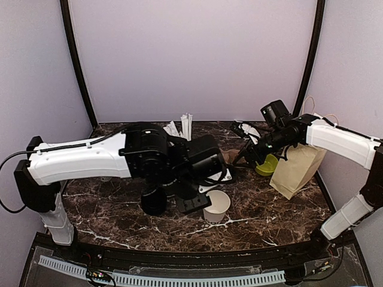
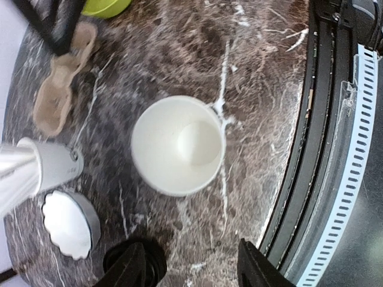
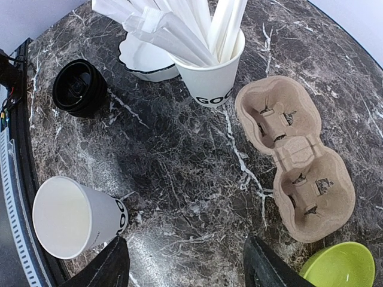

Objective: Pack the takeout coffee

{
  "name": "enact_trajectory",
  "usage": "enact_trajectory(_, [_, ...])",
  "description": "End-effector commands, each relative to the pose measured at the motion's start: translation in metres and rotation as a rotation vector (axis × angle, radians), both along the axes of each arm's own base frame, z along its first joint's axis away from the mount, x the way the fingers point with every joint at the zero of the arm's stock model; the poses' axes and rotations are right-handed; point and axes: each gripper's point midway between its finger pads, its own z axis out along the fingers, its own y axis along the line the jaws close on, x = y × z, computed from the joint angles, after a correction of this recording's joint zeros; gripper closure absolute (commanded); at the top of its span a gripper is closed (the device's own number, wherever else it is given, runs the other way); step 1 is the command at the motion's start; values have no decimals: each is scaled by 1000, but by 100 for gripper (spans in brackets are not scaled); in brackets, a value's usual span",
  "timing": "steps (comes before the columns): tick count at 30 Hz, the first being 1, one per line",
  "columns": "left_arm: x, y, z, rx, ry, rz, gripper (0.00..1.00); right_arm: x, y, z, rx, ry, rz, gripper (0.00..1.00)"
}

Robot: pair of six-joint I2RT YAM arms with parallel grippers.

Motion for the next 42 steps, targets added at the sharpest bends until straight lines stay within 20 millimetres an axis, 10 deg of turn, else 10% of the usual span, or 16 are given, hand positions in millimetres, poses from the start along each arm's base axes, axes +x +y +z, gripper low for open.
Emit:
enact_trajectory(1, [32, 85, -1, 111, -17, 294, 45, 3, 1, 14, 14, -38, 23, 34])
enact_trajectory(7, [73, 140, -57, 256, -29, 568, 60, 0, 0, 16, 13, -51, 29, 34])
enact_trajectory(18, [87, 133, -107, 319, 70, 714, 47, -4, -6, 25, 10, -90, 26, 34])
enact_trajectory(42, [79, 139, -150, 398, 148, 717, 68, -3, -4, 12, -5, -63, 40, 34])
